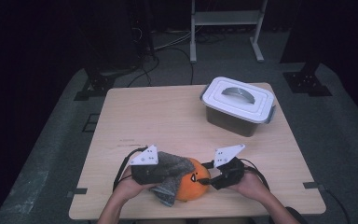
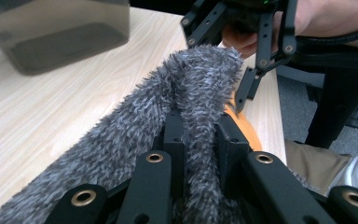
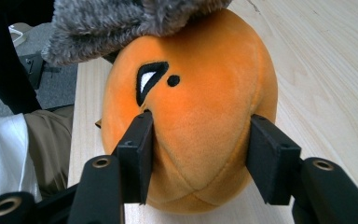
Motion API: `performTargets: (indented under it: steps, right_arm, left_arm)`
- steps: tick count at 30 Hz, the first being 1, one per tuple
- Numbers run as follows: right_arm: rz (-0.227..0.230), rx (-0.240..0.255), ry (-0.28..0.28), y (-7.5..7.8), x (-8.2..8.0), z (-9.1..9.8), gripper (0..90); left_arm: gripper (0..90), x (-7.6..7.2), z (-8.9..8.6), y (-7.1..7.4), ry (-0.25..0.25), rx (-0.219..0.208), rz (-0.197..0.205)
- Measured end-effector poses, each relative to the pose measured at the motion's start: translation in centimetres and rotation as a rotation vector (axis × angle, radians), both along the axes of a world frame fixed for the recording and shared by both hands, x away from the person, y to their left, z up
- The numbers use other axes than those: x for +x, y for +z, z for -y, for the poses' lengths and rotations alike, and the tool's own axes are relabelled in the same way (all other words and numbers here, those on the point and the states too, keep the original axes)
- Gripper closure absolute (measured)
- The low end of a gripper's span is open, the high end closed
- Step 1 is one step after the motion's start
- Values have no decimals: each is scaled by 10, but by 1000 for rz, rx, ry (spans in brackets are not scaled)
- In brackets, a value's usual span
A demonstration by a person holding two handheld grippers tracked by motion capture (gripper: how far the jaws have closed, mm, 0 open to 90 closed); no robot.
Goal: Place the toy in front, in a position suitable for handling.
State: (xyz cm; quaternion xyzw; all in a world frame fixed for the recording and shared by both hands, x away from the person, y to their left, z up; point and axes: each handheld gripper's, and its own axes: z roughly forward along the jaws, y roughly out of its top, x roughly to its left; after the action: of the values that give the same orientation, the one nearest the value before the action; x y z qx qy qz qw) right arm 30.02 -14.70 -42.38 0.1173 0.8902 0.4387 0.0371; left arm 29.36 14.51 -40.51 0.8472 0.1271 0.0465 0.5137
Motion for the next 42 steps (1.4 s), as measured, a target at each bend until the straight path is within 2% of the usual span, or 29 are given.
performTargets:
  steps: [8, 12, 16, 19, 20, 22, 24, 26, 27, 28, 30, 31, 33, 38, 39, 40, 41, 42]
  right_arm:
    - [-8, -4, -9, 0, 0, 4, 472]
    - [-9, -9, -14, 1, 0, 5, 477]
    - [-4, -11, -26, 2, -1, 11, 488]
    - [5, -8, -46, 4, 0, 17, 491]
    - [6, -3, -54, 5, 0, 19, 492]
    - [4, 3, -59, 5, 1, 19, 492]
    - [10, 8, -54, 5, 0, 16, 492]
    - [17, 8, -48, 6, -1, 14, 493]
    - [32, 2, -39, 7, -4, 12, 492]
    - [35, -1, -38, 7, -4, 12, 492]
    - [34, -3, -35, 7, -4, 12, 492]
    - [37, -5, -35, 7, -3, 13, 492]
    - [40, -4, -37, 8, -3, 14, 492]
    - [58, -3, -35, 9, -4, 11, 492]
    - [76, -4, -29, 10, -7, 8, 491]
    - [84, -3, -23, 11, -8, 7, 489]
    - [90, -3, -18, 12, -9, 5, 485]
    - [98, -5, -11, 13, -12, 2, 477]
  left_arm:
    - [774, 7, -26, -14, 69, 49, -36]
    - [773, 7, -29, -12, 88, 79, -16]
    - [773, 5, -28, -8, 88, 89, 5]
    - [773, 5, -27, -8, 79, 66, -3]
    - [773, 4, -24, -6, 52, 23, -16]
    - [773, 1, -17, -2, 23, -8, -11]
    - [772, -2, -9, 2, -3, -10, 8]
    - [772, -3, -5, 3, -13, 0, 15]
    - [772, -5, -1, 0, -19, 51, 27]
    - [772, -4, -1, -3, -17, 70, 28]
    - [772, -2, -3, -7, -13, 71, 15]
    - [772, 0, -9, -11, 7, 97, 7]
    - [769, 2, -15, -14, 29, 117, 0]
    - [768, 3, -18, -10, 38, 77, -11]
    - [768, 2, -15, -5, 35, 36, -1]
    - [768, 1, -12, -1, 31, 18, 3]
    - [768, 0, -9, 2, 29, 11, 15]
    - [768, -1, -7, 3, 28, 21, 21]
